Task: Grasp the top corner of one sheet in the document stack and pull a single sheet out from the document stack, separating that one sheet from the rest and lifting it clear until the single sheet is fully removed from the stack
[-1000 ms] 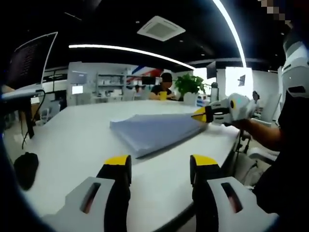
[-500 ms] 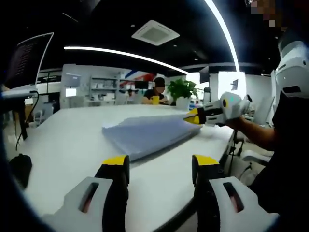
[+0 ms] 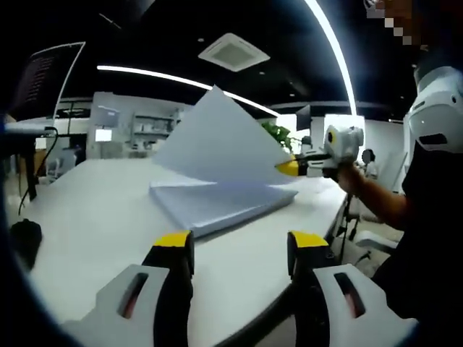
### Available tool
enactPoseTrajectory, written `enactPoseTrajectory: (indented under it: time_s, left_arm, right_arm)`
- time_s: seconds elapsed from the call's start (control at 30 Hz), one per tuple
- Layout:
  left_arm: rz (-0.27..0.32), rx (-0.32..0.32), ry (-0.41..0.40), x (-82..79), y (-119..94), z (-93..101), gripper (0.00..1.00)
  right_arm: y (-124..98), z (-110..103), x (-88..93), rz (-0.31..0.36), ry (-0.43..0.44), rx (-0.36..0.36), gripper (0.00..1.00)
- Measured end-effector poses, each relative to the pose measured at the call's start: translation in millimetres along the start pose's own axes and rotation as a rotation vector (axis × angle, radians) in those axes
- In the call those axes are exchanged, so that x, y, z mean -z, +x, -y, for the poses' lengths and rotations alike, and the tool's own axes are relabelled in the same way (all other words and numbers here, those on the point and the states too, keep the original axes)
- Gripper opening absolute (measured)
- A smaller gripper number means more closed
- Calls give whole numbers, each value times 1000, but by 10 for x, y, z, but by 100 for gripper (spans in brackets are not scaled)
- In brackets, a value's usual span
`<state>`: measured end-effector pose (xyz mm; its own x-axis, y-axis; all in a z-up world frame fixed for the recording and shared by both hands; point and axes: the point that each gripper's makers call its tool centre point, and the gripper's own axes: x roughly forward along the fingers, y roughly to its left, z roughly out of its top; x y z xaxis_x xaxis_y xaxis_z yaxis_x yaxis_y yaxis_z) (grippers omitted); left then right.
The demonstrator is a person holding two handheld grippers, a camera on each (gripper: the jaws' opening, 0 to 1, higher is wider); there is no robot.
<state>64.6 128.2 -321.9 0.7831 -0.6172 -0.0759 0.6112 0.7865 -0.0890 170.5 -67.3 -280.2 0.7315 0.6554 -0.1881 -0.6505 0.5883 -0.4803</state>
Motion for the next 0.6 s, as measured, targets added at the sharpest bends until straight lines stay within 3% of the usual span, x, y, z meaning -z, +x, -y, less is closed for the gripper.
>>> enactPoseTrajectory:
  time_s: [0.37,0.47,0.6]
  left_arm:
    - [39,8,-20,-70,-7,13,51]
    - [66,47,-61,-136,-21,88,50]
    - [73,53,-45,-200,-27,138,49]
  right_arm:
    - [-290,205,-364,163,278,-23,1]
    - [-395,260,-489,223,354,-44,1]
    - [-512,325,-590,276,444,-77,1]
